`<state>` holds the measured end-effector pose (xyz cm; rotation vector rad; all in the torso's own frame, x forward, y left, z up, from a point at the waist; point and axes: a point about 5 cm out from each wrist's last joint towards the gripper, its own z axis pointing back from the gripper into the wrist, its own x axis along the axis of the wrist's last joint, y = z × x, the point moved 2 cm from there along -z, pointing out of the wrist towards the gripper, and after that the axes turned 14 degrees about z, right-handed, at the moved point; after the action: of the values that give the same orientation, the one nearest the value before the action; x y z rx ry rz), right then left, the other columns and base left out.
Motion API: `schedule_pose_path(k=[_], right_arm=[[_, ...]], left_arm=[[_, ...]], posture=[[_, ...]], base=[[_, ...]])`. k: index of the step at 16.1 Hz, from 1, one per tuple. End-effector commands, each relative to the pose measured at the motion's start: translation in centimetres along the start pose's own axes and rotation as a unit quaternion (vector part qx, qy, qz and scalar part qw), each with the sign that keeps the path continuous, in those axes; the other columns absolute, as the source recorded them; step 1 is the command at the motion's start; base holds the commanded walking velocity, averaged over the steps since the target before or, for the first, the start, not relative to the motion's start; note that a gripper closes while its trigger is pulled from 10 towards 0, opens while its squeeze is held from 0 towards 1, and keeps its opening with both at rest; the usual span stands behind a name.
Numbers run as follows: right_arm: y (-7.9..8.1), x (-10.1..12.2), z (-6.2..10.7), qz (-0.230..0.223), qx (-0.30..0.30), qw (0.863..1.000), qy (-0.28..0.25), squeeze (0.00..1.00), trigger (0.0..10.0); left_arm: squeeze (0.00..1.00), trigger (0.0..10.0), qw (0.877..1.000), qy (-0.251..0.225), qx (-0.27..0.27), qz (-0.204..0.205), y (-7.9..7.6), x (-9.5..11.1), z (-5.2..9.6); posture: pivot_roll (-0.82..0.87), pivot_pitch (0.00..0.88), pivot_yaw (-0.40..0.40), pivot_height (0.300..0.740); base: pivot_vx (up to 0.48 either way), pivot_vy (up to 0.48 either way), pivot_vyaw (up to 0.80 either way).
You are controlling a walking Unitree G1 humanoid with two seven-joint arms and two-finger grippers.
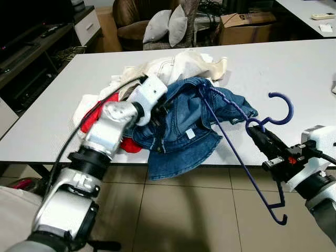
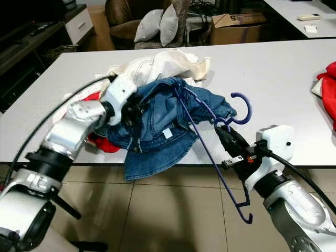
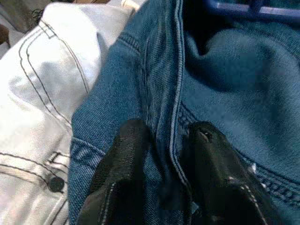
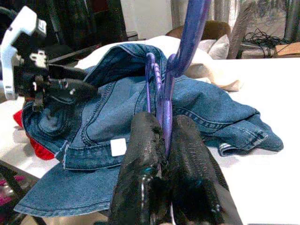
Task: Hang hanger
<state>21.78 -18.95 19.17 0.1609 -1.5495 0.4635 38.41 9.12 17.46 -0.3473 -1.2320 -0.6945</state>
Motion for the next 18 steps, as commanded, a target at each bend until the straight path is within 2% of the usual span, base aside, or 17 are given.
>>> schedule_pose_path(k=[1,2,3,6,9,10,11,12,14,18], right_arm=[[0.0,0.2,-0.2,0.002,-0.001,1.000,-0.002,0.00,10.0],[0.0,0.3,-0.2,0.004,-0.001,1.000,-0.005,0.00,10.0],[0.0,0.3,-0.2,0.005,-0.001,1.000,-0.005,0.00,10.0],[0.0,0.4,-0.1,0.007,-0.002,1.000,-0.006,0.00,10.0],[-0.2,0.3,-0.1,0.008,-0.003,1.000,-0.004,0.00,10.0],[-0.3,0.3,0.0,0.010,-0.004,1.000,-0.002,0.00,10.0],[-0.4,0.2,0.0,0.011,-0.006,1.000,-0.002,0.00,10.0],[-0.4,0.2,0.0,0.011,-0.006,1.000,-0.002,0.00,10.0],[-0.3,0.3,-0.1,0.011,-0.005,1.000,-0.002,0.00,10.0],[-0.2,0.3,-0.1,0.011,-0.004,1.000,-0.004,0.00,10.0]], left_arm=[[1.00,10.0,0.999,0.012,0.027,-0.016,0.5,-0.4,0.1],[0.09,10.0,0.997,0.020,0.063,-0.033,1.1,-0.5,0.2],[0.01,10.0,0.995,0.024,0.083,-0.040,1.6,-0.5,0.3],[0.00,10.0,0.989,0.026,0.137,-0.057,3.3,-0.1,1.2],[0.00,10.0,0.987,0.024,0.138,-0.075,3.6,0.3,1.9],[0.00,9.4,0.987,0.023,0.138,-0.082,3.7,0.5,2.4],[0.00,3.4,0.986,0.017,0.139,-0.091,3.8,1.0,2.8],[0.00,0.0,0.987,0.006,0.130,-0.094,3.6,1.7,3.0],[0.00,0.0,0.989,0.010,0.109,-0.096,3.1,1.8,2.9],[0.00,0.0,0.988,0.031,0.116,-0.099,3.2,0.9,2.9]], posture=[[-0.16,0.000,0.153,0.740],[-0.17,0.000,0.157,0.740],[-0.17,0.000,0.157,0.740],[-0.17,0.000,0.155,0.740],[-0.17,0.000,0.155,0.740],[-0.16,0.000,0.152,0.740],[-0.16,0.000,0.152,0.740],[-0.16,0.000,0.151,0.740],[-0.15,0.000,0.149,0.740],[-0.15,0.000,0.152,0.740]], base=[[0.000,0.000,0.00],[0.000,0.000,0.00],[0.000,0.000,0.00],[0.000,0.000,0.00],[0.000,0.000,0.00],[0.000,0.000,0.00],[0.000,0.000,0.00],[0.000,0.000,0.00],[0.000,0.000,0.00],[0.000,0.000,0.00]])
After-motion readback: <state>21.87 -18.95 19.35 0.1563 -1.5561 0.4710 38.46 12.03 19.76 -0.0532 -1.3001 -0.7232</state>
